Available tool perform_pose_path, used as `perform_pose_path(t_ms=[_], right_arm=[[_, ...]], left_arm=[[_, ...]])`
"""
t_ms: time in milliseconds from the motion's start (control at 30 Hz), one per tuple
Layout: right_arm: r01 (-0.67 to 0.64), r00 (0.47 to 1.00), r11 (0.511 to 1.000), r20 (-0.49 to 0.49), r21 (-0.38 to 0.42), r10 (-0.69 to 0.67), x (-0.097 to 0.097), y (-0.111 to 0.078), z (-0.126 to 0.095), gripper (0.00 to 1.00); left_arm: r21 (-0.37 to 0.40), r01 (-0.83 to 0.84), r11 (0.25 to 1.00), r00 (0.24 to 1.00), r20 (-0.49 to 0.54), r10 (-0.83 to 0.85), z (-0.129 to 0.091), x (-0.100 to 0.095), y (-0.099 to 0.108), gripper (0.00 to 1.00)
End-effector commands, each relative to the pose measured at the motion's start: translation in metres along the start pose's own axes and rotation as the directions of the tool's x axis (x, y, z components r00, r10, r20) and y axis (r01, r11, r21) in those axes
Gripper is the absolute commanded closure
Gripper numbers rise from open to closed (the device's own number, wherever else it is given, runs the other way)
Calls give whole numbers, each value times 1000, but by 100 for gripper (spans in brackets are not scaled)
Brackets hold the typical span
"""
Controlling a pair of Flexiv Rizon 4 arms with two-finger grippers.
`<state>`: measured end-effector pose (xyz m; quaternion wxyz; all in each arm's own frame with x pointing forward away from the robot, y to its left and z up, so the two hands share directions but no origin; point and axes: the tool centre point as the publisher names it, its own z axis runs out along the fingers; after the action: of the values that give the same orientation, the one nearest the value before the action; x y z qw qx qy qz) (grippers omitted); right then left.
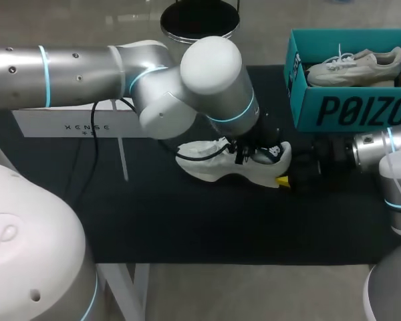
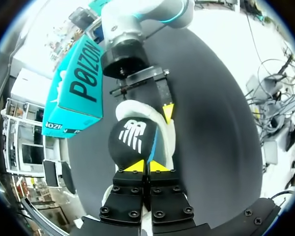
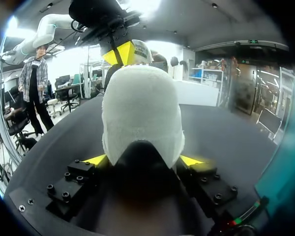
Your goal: Take the shoe out of the shoebox, open the shoe tongue, remove and reinsert the insole, then place the shoe into the shoebox
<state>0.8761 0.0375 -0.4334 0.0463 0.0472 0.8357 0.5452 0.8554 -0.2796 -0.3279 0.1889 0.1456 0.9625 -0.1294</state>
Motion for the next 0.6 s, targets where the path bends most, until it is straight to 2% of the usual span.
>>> perform_pose_path(t_ms=[33, 367, 600], right_arm=[[1, 1000, 1000, 2, 1, -1, -1, -2, 3, 100], [1, 1000, 1000, 2, 1, -1, -1, -2, 3, 100], [1, 1000, 1000, 2, 1, -1, -1, -2, 3, 100]], left_arm=[[10, -7, 1000, 1000, 2, 7, 1, 1, -12, 100], [27, -40, 999, 999, 7, 40, 0, 4, -38, 100], [68, -66, 996, 997, 31, 64, -12, 2, -59, 100]])
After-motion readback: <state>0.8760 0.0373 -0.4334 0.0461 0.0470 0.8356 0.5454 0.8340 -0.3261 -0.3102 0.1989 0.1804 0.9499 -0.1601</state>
